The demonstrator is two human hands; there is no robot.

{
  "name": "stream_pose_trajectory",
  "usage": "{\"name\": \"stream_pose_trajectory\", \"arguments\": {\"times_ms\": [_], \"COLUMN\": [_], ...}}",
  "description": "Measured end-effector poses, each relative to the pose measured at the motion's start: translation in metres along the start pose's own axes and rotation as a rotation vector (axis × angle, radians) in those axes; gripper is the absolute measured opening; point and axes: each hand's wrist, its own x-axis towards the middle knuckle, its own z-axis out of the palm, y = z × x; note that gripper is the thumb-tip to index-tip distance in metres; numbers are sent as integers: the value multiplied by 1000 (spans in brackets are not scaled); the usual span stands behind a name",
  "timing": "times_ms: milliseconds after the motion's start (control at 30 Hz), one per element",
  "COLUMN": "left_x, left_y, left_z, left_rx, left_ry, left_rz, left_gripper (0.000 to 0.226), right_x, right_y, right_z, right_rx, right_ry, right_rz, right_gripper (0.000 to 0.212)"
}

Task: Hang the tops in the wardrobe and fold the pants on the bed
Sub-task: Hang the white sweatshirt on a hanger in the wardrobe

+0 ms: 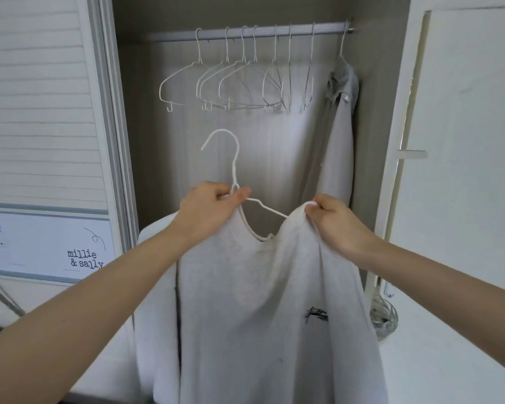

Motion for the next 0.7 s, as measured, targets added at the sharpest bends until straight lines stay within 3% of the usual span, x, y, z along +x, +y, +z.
{"name": "stream_pose_trajectory", "arguments": {"times_ms": [133,200,267,367,467,533,700], "left_x": [1,1,0,4,9,13,24], "left_y": [-16,-32,-40,-39,-34,-35,-35], "left_z": [-23,-37,-44,-42,-37,-35,-41], "left_rx": [-4,5,-62,-90,-70,-16,58], "left_ry": [-206,-224,-203,-92,17,43,2], "left_rz": [74,32,-29,-36,-17,35,173], "left_gripper": [59,62,69,71,53,49,49], "right_x": [6,3,-1,-3,-12,-18,-23], "right_y": [-3,-3,0,11,20,23,5], "right_z": [-24,-47,-66,-81,-80,-80,-102], "right_rx": [291,355,275,28,-312,-371,138], "right_ry": [107,88,-26,-166,-147,-146,-283], "right_rz": [-24,-85,-130,-157,-168,-165,5], "right_gripper": [38,32,9,35,8,23,30]}}
